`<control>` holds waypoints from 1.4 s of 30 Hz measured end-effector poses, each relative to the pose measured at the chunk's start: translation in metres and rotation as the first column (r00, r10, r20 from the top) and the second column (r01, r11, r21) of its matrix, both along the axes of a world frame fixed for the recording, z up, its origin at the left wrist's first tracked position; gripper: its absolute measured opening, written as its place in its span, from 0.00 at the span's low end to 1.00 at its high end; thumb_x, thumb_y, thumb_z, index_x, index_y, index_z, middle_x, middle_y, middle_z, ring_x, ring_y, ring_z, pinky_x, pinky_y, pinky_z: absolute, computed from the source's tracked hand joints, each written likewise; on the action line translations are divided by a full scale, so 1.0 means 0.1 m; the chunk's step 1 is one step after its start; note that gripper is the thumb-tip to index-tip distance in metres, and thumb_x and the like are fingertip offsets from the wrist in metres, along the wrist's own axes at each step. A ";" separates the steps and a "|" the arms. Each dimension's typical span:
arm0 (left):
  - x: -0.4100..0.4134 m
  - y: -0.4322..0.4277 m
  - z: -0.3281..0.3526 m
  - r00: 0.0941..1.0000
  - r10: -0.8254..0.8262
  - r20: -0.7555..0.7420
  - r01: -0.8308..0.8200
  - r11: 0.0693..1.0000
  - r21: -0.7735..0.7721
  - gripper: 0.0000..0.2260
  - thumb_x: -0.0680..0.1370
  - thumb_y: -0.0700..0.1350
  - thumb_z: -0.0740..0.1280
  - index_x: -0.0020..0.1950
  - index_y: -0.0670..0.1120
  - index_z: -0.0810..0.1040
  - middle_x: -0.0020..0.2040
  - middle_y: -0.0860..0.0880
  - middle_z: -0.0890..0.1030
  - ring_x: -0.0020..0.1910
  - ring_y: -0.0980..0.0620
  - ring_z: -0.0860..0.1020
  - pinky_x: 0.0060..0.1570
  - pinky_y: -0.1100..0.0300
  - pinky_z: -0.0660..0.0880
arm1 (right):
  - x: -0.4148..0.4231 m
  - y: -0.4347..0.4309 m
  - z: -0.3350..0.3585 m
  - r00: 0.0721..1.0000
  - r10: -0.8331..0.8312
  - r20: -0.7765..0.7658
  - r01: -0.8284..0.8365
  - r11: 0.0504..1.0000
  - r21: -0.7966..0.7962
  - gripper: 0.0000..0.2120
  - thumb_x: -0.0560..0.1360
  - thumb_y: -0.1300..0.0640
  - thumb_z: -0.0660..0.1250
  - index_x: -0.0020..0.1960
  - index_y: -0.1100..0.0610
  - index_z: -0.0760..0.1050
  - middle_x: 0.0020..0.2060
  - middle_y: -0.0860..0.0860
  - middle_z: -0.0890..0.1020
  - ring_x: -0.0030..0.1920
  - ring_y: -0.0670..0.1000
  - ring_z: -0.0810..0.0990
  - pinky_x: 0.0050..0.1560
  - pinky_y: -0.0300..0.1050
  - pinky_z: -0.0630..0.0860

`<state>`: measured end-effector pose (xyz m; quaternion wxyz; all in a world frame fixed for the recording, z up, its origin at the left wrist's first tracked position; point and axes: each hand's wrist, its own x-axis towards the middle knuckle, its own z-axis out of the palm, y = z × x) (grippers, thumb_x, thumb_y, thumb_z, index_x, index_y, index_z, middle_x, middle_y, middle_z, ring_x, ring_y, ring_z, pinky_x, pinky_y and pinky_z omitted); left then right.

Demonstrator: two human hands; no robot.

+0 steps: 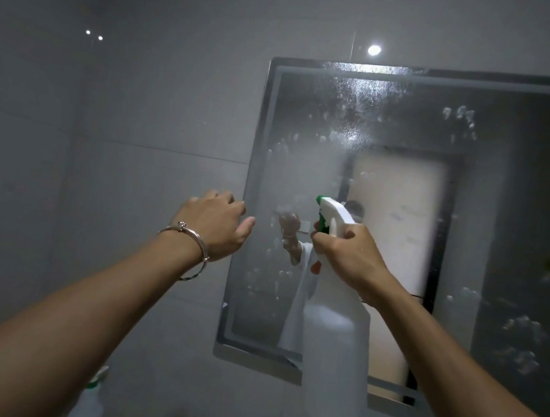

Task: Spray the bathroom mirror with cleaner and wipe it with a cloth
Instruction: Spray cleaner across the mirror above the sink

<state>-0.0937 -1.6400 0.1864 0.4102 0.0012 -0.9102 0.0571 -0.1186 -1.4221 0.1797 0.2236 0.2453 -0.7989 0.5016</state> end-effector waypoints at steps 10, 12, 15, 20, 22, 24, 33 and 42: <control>-0.17 -0.03 -0.22 0.998 -0.058 0.037 0.057 0.998 0.027 0.20 0.80 0.57 0.51 0.61 0.47 0.74 0.61 0.45 0.75 0.58 0.45 0.72 0.54 0.52 0.72 | 0.00 -0.12 -0.31 0.990 -0.092 -0.107 0.102 0.990 0.095 0.08 0.67 0.58 0.67 0.31 0.56 0.71 0.26 0.49 0.80 0.26 0.48 0.81 0.32 0.51 0.80; -0.20 -0.03 -0.27 0.997 -0.064 0.037 0.063 0.997 0.040 0.20 0.80 0.57 0.52 0.61 0.46 0.74 0.60 0.45 0.75 0.59 0.45 0.72 0.54 0.52 0.71 | -0.04 -0.09 -0.38 0.990 -0.093 -0.102 0.106 0.986 0.132 0.05 0.66 0.58 0.67 0.32 0.56 0.73 0.23 0.48 0.78 0.23 0.45 0.79 0.26 0.44 0.77; -0.27 -0.04 -0.35 0.996 -0.064 0.058 0.061 0.997 0.056 0.20 0.80 0.57 0.52 0.61 0.47 0.74 0.60 0.45 0.75 0.60 0.45 0.72 0.54 0.52 0.70 | -0.08 -0.03 -0.48 0.999 -0.044 -0.026 0.046 0.992 0.115 0.09 0.62 0.53 0.67 0.37 0.58 0.76 0.25 0.49 0.78 0.24 0.45 0.78 0.25 0.43 0.75; -0.38 0.01 -0.51 0.991 -0.080 0.112 0.071 0.994 0.078 0.20 0.80 0.57 0.51 0.61 0.47 0.74 0.61 0.45 0.75 0.60 0.45 0.72 0.54 0.52 0.70 | -0.17 0.04 -0.65 0.990 0.057 0.128 -0.065 0.996 0.054 0.21 0.56 0.50 0.66 0.48 0.55 0.77 0.35 0.57 0.82 0.30 0.54 0.82 0.35 0.64 0.80; -0.41 0.03 -0.57 0.988 -0.094 0.120 0.085 0.994 0.075 0.20 0.80 0.56 0.51 0.60 0.47 0.74 0.59 0.45 0.75 0.58 0.45 0.72 0.52 0.52 0.70 | -0.19 0.02 -0.71 0.991 0.044 0.130 -0.052 0.997 0.060 0.22 0.57 0.50 0.66 0.49 0.54 0.76 0.34 0.55 0.82 0.30 0.53 0.83 0.35 0.64 0.80; -0.42 0.04 -0.61 0.986 -0.109 0.124 0.100 0.992 0.079 0.19 0.80 0.56 0.51 0.60 0.47 0.74 0.59 0.45 0.75 0.58 0.45 0.72 0.52 0.51 0.70 | -0.21 0.01 -0.75 0.996 -0.004 0.093 -0.001 0.998 0.057 0.16 0.58 0.51 0.66 0.44 0.53 0.77 0.32 0.54 0.82 0.29 0.52 0.82 0.34 0.63 0.80; -0.49 0.11 -0.71 0.980 -0.132 0.146 0.120 0.989 0.087 0.19 0.80 0.56 0.52 0.60 0.47 0.74 0.59 0.45 0.75 0.59 0.45 0.72 0.53 0.52 0.70 | -0.18 0.19 -0.72 0.982 -0.185 -0.049 0.185 0.983 0.008 0.04 0.63 0.57 0.64 0.35 0.57 0.73 0.26 0.49 0.78 0.26 0.49 0.82 0.24 0.39 0.74; -0.70 0.81 -0.68 0.950 -0.274 0.152 0.268 0.961 0.059 0.19 0.79 0.56 0.53 0.59 0.47 0.75 0.60 0.45 0.74 0.60 0.43 0.71 0.55 0.51 0.69 | -0.03 0.70 -0.78 0.948 -0.305 0.088 0.308 0.951 -0.029 0.04 0.64 0.56 0.65 0.37 0.57 0.73 0.26 0.52 0.81 0.26 0.49 0.82 0.29 0.47 0.78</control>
